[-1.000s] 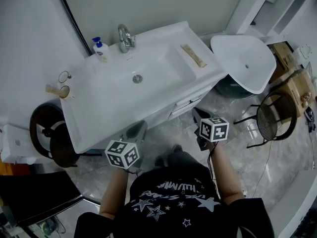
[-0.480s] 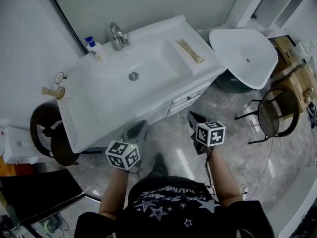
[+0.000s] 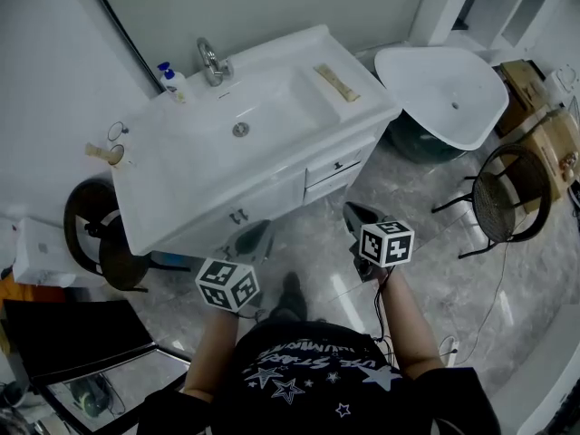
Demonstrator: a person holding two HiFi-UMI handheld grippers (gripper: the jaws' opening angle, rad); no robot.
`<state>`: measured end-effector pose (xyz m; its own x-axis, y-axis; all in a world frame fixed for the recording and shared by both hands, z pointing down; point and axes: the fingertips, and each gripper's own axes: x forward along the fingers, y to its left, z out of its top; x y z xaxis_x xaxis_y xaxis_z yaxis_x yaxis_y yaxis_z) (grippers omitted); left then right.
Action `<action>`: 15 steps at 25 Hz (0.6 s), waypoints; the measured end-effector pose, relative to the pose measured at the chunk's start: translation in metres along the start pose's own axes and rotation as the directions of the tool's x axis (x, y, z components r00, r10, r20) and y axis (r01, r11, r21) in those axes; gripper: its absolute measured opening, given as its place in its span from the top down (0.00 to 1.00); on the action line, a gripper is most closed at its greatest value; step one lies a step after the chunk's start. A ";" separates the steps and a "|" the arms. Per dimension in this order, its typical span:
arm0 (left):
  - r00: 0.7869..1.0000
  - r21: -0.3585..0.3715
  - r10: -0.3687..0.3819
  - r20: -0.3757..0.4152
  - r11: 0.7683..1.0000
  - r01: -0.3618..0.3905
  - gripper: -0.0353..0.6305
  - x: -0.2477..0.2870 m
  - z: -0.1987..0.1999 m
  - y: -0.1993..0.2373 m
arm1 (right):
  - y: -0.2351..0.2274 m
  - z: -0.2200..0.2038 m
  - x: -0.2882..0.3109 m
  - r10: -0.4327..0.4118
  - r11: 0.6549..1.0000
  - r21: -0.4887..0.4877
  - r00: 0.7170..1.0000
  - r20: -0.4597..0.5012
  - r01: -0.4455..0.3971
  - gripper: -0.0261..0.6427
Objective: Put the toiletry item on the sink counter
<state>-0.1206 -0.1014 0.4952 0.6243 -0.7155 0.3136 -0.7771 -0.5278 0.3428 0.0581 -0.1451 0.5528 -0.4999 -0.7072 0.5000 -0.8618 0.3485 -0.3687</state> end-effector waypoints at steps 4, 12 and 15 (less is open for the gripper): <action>1.000 0.015 0.011 0.024 1.000 -0.012 0.91 -0.019 -0.007 -0.023 | 0.011 -0.007 -0.024 0.019 1.000 -0.014 0.999 0.029 -0.018 0.94; 0.999 0.027 0.015 0.049 0.999 -0.017 0.91 -0.059 -0.029 -0.072 | 0.031 -0.033 -0.076 0.035 0.999 -0.025 0.998 0.054 -0.034 0.94; 0.998 0.034 0.014 0.059 0.999 -0.016 0.91 -0.074 -0.036 -0.089 | 0.037 -0.041 -0.096 0.032 0.999 -0.032 0.997 0.066 -0.030 0.94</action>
<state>-0.0949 0.0155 0.4732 0.6079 -0.7484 0.2654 -0.7890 -0.5318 0.3076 0.0710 -0.0387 0.5235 -0.5205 -0.7347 0.4350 -0.8486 0.3890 -0.3585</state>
